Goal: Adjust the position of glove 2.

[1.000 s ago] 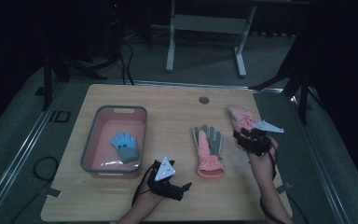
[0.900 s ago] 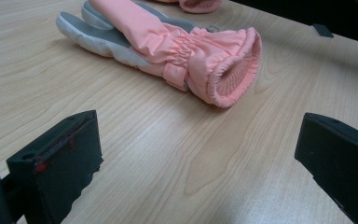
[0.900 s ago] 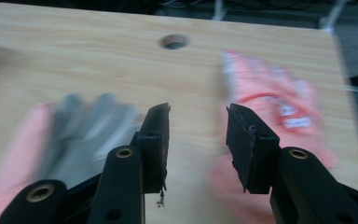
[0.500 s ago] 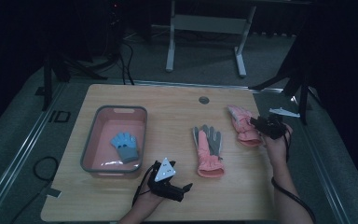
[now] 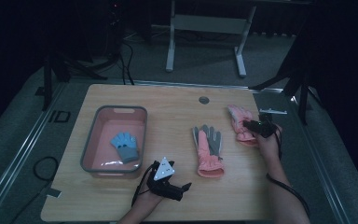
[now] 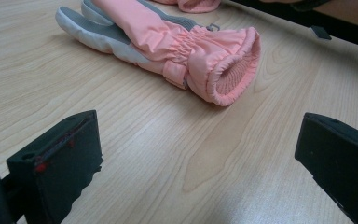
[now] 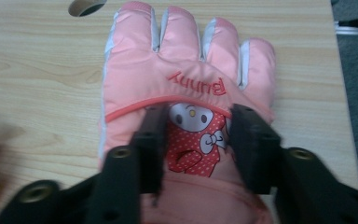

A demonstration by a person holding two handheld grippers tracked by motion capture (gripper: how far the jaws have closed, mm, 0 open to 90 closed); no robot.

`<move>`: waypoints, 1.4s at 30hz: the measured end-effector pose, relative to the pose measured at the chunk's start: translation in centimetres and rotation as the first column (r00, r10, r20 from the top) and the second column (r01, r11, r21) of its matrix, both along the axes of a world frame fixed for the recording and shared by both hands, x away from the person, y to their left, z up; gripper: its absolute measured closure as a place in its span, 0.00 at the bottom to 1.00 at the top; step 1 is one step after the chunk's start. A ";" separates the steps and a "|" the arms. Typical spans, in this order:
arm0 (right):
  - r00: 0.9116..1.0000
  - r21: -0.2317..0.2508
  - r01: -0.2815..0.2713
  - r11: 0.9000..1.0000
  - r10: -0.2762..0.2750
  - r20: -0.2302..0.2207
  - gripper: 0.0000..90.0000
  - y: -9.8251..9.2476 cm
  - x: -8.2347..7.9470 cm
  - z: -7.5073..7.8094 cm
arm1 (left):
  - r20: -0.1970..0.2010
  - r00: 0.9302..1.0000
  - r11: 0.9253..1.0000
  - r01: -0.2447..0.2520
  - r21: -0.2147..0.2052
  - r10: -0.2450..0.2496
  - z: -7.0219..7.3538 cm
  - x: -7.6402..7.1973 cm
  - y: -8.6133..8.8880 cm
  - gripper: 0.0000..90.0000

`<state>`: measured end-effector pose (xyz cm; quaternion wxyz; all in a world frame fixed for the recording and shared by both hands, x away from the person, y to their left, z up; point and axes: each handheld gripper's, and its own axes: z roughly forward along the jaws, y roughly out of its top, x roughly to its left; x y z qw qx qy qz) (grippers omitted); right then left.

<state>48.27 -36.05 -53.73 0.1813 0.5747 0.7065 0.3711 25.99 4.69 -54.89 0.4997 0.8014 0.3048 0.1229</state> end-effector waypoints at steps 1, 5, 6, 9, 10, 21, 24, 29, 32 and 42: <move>1.000 -0.017 0.002 1.000 -0.002 0.008 0.79 0.2 -0.1 0.0 | 0.001 1.000 1.000 -0.002 0.001 0.002 0.0 0.0 0.0 0.01; 0.999 -0.093 0.035 0.995 -0.033 0.027 0.98 1.6 -0.6 0.3 | -0.002 1.000 1.000 -0.003 0.002 0.003 0.0 0.1 0.0 0.01; 0.999 -0.097 0.047 0.994 -0.045 0.027 0.99 1.7 -0.7 0.5 | -0.001 1.000 1.000 -0.002 0.002 0.002 0.0 0.1 0.0 0.01; 0.998 -0.112 0.060 0.992 -0.058 0.025 0.99 2.1 -1.2 1.4 | -0.002 1.000 1.000 -0.004 -0.001 0.004 0.0 0.1 0.0 0.01; 0.998 -0.118 0.061 0.991 -0.057 0.033 0.99 2.2 -1.5 1.8 | 0.000 1.000 1.000 -0.006 -0.001 0.006 0.0 0.0 0.1 0.01; 0.995 -0.087 0.065 0.994 -0.057 0.087 0.99 2.7 -7.3 6.4 | 0.009 1.000 1.000 -0.013 0.004 0.012 0.1 0.1 0.1 0.01; 0.993 -0.084 0.071 0.994 -0.062 0.100 0.99 2.8 -9.6 7.0 | 0.015 1.000 1.000 -0.019 0.004 0.019 0.2 0.1 0.1 0.01; 0.991 -0.104 0.067 0.992 -0.054 0.119 0.99 2.7 -13.1 7.4 | 0.028 0.999 1.000 -0.021 0.021 0.020 0.1 0.1 0.1 0.01; 0.992 -0.116 0.066 0.991 -0.052 0.115 0.99 2.5 -14.8 7.5 | 0.030 0.999 1.000 -0.021 0.022 0.020 0.1 0.1 0.0 0.01; 0.996 -0.118 0.039 0.992 -0.029 0.084 0.99 2.2 -18.1 6.0 | 0.035 0.999 1.000 -0.018 0.025 0.017 0.1 -0.1 -0.1 0.01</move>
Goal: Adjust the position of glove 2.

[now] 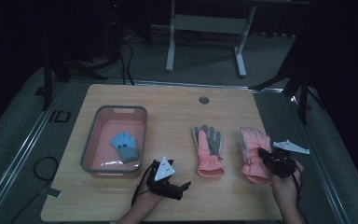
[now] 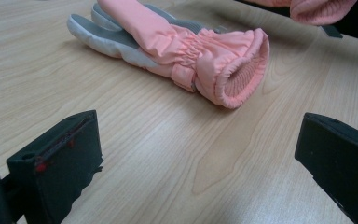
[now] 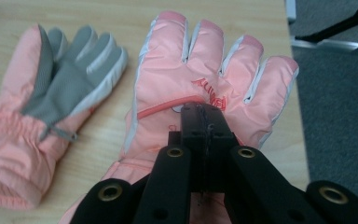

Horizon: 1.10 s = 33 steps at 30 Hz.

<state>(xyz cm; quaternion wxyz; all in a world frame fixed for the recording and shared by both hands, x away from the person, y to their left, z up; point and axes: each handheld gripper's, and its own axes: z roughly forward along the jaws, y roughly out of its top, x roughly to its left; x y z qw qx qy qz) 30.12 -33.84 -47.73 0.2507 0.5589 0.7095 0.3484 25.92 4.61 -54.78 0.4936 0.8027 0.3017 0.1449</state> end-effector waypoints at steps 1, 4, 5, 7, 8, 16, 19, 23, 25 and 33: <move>1.000 -0.004 -0.005 1.000 0.005 -0.009 0.99 0.1 0.0 -0.4 | -0.002 1.000 1.000 0.003 0.001 -0.003 0.0 0.0 0.0 0.01; 1.000 -0.030 -0.023 0.999 0.022 -0.023 0.99 0.4 0.1 -1.8 | 0.000 1.000 1.000 0.005 0.003 -0.005 0.0 0.0 0.0 0.01; 0.999 -0.037 -0.021 0.999 0.020 -0.027 0.99 0.6 0.3 -2.2 | -0.002 1.000 1.000 0.003 0.000 -0.003 0.0 0.1 0.0 0.01; 0.999 -0.037 -0.023 0.999 0.022 -0.037 0.99 0.7 0.5 -3.1 | -0.004 1.000 1.000 0.001 0.001 -0.001 0.0 0.1 0.0 0.01; 0.999 -0.041 -0.026 0.999 0.025 -0.037 0.99 0.7 0.7 -3.4 | -0.005 1.000 1.000 0.002 0.001 -0.002 0.0 0.1 0.0 0.01; 0.998 0.001 -0.058 0.998 0.058 -0.028 0.87 -0.1 0.9 -4.3 | -0.006 1.000 1.000 0.015 0.006 -0.015 0.0 0.0 -0.1 0.01; 0.996 0.057 -0.090 0.994 0.090 -0.002 0.77 -0.9 0.9 -3.2 | -0.007 1.000 1.000 0.016 0.004 -0.016 0.0 0.0 -0.1 0.01; 0.979 0.014 -0.201 0.980 0.201 0.027 0.68 -1.2 1.2 -2.6 | -0.008 1.000 1.000 0.021 0.005 -0.021 0.0 0.0 -0.1 0.01; 0.975 0.014 -0.222 0.975 0.222 0.030 0.66 -1.6 1.4 -2.7 | -0.008 1.000 1.000 0.025 0.006 -0.025 0.0 0.0 -0.1 0.01; 0.976 0.081 -0.214 0.974 0.216 -0.017 0.59 -2.1 1.3 -5.2 | -0.012 1.000 1.000 0.022 0.008 -0.022 -0.1 0.0 -0.1 0.01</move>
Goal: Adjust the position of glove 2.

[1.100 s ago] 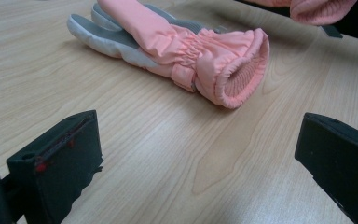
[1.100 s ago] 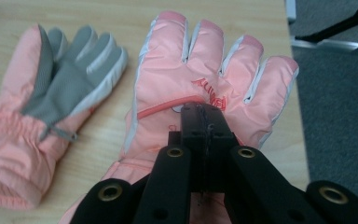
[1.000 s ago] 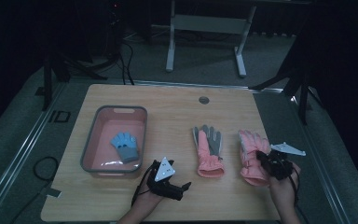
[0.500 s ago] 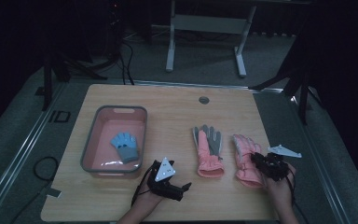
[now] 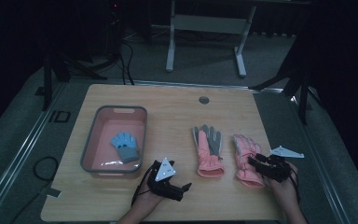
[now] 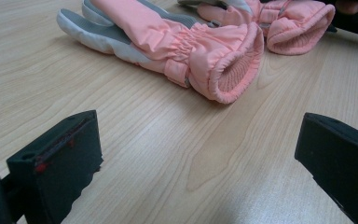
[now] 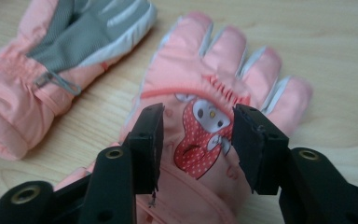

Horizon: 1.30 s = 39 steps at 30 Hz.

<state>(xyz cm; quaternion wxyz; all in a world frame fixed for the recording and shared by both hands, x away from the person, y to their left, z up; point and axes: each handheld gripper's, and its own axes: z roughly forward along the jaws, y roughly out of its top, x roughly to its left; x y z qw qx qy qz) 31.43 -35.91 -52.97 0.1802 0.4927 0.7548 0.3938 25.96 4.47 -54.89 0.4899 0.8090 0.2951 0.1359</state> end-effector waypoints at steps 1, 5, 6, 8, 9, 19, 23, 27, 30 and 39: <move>1.000 -0.007 0.003 1.000 -0.003 -0.011 0.61 0.1 0.1 -0.4 | 0.000 1.000 1.000 -0.001 0.002 0.001 0.0 0.0 0.0 0.01; 0.999 -0.024 0.008 1.000 -0.009 -0.035 0.81 0.6 0.4 -1.0 | 0.000 1.000 1.000 0.001 0.011 -0.001 -0.1 0.0 -0.1 0.01; 0.999 -0.033 0.015 0.999 -0.016 -0.032 0.86 0.7 0.3 -1.0 | -0.001 1.000 1.000 0.001 0.010 -0.001 -0.1 0.0 -0.1 0.01; 0.999 -0.058 0.028 0.998 -0.030 -0.023 0.95 1.1 0.2 -0.9 | -0.002 1.000 1.000 -0.001 0.010 0.001 -0.2 0.0 -0.1 0.01; 0.999 -0.066 0.036 0.997 -0.038 -0.024 0.96 1.2 0.2 -0.8 | -0.003 1.000 1.000 -0.001 0.010 0.001 -0.1 0.0 -0.1 0.01; 0.994 -0.057 0.061 0.997 -0.056 0.089 0.98 3.0 -0.9 5.2 | -0.002 1.000 1.000 -0.011 -0.002 0.011 0.0 0.1 0.0 0.01; 0.992 -0.021 0.006 1.000 -0.003 0.128 0.98 4.8 -0.9 8.8 | 0.003 1.000 1.000 -0.015 -0.008 0.015 0.1 0.1 0.1 0.01; 0.984 -0.029 -0.066 0.997 0.070 0.162 0.98 8.0 -1.1 11.0 | 0.005 1.000 1.000 -0.021 -0.008 0.022 0.1 0.1 0.2 0.01; 0.984 -0.032 -0.087 0.996 0.091 0.155 0.98 10.0 -0.6 11.6 | 0.004 1.000 1.000 -0.025 -0.010 0.025 0.2 0.1 0.2 0.01; 0.989 -0.045 -0.112 0.993 0.116 0.094 0.98 13.0 0.8 9.5 | 0.002 0.999 0.999 -0.032 -0.008 0.032 0.2 0.1 0.3 0.01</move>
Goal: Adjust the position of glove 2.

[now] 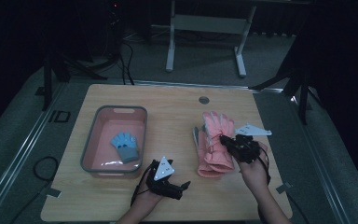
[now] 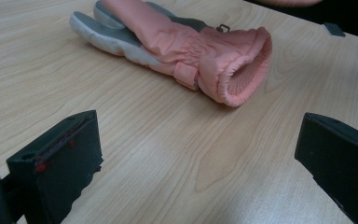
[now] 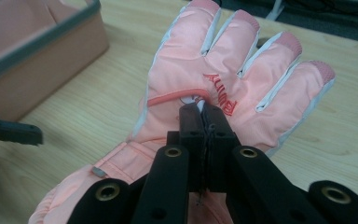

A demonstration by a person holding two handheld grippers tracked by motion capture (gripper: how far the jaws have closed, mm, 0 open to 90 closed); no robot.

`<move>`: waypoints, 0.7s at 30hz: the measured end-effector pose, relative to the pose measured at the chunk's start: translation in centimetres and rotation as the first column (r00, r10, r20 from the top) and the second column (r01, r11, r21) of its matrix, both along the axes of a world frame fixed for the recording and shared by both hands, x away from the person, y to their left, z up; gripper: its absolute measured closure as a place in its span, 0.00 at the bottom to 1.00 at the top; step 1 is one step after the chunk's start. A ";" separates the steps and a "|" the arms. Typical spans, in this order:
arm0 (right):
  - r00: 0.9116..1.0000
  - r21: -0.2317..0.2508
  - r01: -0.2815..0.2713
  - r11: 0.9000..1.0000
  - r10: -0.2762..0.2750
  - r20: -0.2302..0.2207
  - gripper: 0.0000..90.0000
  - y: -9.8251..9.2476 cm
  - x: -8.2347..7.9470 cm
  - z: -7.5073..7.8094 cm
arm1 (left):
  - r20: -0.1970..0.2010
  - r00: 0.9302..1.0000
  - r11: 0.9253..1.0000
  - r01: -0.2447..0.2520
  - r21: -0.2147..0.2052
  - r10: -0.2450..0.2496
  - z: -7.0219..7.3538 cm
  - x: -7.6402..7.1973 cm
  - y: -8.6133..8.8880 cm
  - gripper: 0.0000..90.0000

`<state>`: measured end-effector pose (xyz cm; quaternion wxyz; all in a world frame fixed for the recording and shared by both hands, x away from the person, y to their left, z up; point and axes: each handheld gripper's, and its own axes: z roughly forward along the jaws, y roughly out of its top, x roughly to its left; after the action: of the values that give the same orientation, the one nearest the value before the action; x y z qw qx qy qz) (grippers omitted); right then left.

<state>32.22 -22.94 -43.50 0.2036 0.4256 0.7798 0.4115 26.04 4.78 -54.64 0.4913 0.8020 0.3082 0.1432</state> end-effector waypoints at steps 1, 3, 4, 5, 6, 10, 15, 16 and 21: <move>1.000 -0.014 0.000 1.000 0.000 -0.004 0.98 0.3 0.2 -0.3 | 0.001 1.000 1.000 0.002 0.001 -0.002 0.0 0.0 0.0 0.01; 0.999 -0.017 -0.004 1.000 0.003 -0.034 0.98 0.8 0.7 -1.4 | 0.004 1.000 1.000 0.006 0.003 -0.006 0.1 -0.1 0.0 0.01; 0.999 -0.014 -0.006 1.000 0.005 -0.045 0.98 0.9 0.9 -1.7 | 0.004 1.000 1.000 0.006 0.003 -0.006 0.1 -0.1 -0.1 0.01; 0.999 -0.017 -0.004 1.000 0.003 -0.054 0.97 1.0 1.0 -2.1 | 0.005 1.000 1.000 0.007 0.004 -0.007 0.1 -0.1 -0.1 0.01; 0.998 -0.028 -0.004 1.000 0.002 -0.058 0.97 1.1 1.2 -2.4 | 0.004 1.000 1.000 0.007 0.004 -0.007 0.0 0.0 -0.1 0.01; 0.997 -0.079 -0.005 0.997 0.000 -0.071 0.97 1.7 2.0 -4.0 | 0.002 1.000 1.000 0.009 0.003 -0.009 0.0 0.0 -0.1 0.01; 0.995 -0.086 -0.007 0.996 -0.002 -0.104 0.96 2.1 2.6 -5.4 | 0.001 1.000 1.000 0.014 0.003 -0.014 0.0 0.0 -0.1 0.01; 0.995 -0.097 -0.006 0.995 -0.004 -0.104 0.95 2.2 2.6 -5.6 | -0.001 1.000 1.000 0.015 0.003 -0.015 0.0 0.0 -0.2 0.01; 0.993 -0.118 0.002 0.993 -0.015 -0.115 0.95 2.6 2.6 -6.4 | -0.005 1.000 1.000 0.017 0.007 -0.017 -0.1 0.0 -0.3 0.01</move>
<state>34.81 -20.32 -49.89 0.1843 0.4394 0.8114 0.3385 26.04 4.47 -54.79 0.4887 0.8068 0.3020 0.1380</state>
